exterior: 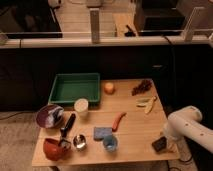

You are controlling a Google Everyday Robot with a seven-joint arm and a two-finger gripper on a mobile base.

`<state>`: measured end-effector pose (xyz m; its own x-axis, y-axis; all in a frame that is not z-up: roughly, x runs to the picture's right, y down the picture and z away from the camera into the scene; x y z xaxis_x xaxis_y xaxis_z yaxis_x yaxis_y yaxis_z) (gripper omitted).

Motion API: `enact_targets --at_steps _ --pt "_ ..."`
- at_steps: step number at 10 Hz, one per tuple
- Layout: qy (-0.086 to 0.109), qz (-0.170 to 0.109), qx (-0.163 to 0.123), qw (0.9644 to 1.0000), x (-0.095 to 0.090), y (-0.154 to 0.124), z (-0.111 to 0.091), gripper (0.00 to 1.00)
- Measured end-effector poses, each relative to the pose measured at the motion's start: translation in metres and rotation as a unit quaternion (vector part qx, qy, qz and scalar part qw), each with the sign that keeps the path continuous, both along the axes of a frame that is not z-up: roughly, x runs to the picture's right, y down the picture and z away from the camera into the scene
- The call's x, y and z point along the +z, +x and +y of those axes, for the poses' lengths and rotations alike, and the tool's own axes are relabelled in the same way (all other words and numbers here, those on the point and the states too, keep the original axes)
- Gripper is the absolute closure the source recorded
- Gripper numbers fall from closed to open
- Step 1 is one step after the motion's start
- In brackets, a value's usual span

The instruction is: Wipe table surface with eraser

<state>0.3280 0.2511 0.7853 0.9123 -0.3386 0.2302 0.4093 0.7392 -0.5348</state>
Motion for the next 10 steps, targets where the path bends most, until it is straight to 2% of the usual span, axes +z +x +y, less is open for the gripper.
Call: enact_targets --at_steps 2,3,5,8,10 --pt "0.001 -0.002 0.001 1.0 0.011 -0.003 -0.018 0.74" --pt "0.003 -0.014 0.003 0.9999 0.029 -0.018 -0.039 0.74" --pt "0.006 -0.033 0.006 0.9994 0.039 -0.047 -0.051 0.74" --pt "0.014 -0.066 0.007 0.9977 0.045 -0.097 -0.061 0.74" --pt "0.017 -0.09 -0.009 0.9957 0.042 -0.139 -0.057 0.74"
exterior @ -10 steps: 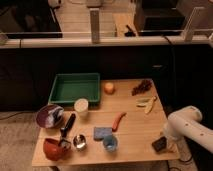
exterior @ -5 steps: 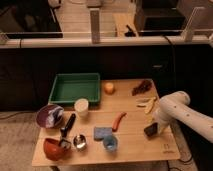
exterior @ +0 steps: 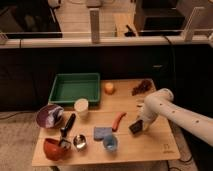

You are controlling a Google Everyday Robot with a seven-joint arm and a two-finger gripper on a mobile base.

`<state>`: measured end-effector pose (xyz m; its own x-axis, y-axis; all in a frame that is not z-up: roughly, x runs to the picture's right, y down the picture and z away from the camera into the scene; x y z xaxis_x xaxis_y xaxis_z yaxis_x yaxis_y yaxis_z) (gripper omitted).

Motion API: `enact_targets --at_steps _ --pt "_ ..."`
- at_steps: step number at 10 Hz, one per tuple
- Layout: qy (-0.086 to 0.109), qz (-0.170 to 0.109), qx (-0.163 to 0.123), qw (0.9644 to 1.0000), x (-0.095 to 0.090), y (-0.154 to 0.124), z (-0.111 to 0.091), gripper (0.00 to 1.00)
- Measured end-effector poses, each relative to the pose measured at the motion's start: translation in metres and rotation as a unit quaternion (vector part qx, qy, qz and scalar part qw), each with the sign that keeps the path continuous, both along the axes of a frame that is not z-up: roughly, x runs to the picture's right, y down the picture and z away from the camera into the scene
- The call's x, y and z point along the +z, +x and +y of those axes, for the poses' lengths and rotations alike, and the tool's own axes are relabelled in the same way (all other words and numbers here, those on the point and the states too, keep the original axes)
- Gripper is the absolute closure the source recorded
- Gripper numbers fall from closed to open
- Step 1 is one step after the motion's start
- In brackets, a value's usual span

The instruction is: Wipe table surface with eraser

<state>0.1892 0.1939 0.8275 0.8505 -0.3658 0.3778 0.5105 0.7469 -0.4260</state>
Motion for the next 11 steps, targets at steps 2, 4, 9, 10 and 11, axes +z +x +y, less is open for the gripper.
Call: enact_targets --at_steps 2,4,9,10,11 --pt "-0.003 -0.021 -0.02 0.9996 -0.006 -0.033 0.018 0.74" --pt "-0.007 -0.031 -0.031 0.999 -0.02 -0.047 0.043 0.74" --pt "-0.021 -0.006 -0.042 0.9989 -0.058 0.003 0.097 0.74" --pt "-0.024 0.004 -0.04 0.9989 -0.063 0.023 0.104 0.74" --pt "-0.026 0.014 -0.037 0.9989 -0.066 0.04 0.11 0.74"
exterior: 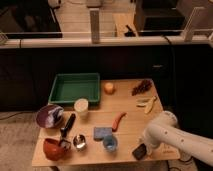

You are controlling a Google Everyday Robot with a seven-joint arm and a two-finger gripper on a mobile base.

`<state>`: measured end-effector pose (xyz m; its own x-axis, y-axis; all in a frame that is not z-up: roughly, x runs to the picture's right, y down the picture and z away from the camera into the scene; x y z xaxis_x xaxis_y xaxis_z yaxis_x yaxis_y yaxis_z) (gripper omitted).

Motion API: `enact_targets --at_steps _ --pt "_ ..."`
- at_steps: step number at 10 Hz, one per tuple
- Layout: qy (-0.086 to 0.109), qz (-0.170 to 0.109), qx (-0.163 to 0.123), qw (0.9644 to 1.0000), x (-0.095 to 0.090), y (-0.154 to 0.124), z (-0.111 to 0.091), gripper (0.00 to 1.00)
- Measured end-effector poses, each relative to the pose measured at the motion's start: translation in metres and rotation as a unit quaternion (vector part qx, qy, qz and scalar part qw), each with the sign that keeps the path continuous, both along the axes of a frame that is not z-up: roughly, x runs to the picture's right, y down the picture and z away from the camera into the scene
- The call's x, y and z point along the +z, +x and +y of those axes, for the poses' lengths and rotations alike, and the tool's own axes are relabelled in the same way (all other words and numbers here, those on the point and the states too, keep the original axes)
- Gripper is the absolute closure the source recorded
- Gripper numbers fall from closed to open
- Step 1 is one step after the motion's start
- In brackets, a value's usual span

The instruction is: Wipe table surface with eraser

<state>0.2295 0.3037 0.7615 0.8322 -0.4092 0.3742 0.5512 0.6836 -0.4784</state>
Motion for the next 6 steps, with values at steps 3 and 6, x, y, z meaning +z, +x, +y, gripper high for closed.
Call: enact_targets --at_steps 3,6 --pt "-0.002 0.038 0.014 0.9992 0.003 0.054 -0.001 0.74" --pt "0.005 0.063 0.03 0.9975 0.019 0.082 -0.038 0.74"
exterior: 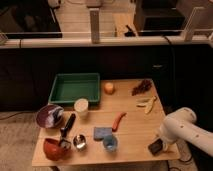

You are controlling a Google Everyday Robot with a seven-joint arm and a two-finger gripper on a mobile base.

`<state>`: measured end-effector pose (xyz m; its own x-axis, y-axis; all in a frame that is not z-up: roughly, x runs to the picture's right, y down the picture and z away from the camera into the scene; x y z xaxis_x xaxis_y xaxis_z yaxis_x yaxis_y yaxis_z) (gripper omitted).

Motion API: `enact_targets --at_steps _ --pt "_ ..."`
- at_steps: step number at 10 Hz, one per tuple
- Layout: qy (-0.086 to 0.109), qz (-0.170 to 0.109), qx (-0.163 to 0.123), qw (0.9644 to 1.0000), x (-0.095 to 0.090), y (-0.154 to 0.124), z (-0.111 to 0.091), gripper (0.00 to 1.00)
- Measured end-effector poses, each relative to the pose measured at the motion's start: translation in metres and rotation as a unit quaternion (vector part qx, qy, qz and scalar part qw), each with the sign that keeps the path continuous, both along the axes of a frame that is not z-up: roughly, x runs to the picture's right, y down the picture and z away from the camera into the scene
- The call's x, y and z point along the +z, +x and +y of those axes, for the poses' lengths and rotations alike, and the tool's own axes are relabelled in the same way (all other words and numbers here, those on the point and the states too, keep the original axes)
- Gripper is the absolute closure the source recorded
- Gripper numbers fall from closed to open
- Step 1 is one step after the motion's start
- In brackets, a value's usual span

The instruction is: Wipe table surface with eraser

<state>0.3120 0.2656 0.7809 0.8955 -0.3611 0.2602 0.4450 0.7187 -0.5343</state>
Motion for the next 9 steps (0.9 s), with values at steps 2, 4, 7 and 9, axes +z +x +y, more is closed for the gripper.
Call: enact_targets --at_steps 2,4,7,9 --pt "0.004 0.003 0.004 1.0 0.021 0.007 -0.04 0.74" --pt "0.008 -0.003 0.002 1.0 0.038 -0.001 -0.067 0.74" --pt "0.013 -0.028 -0.016 0.9994 0.051 -0.047 -0.089 0.74" --pt "0.017 -0.053 -0.034 0.9979 0.056 -0.087 -0.093 0.74"
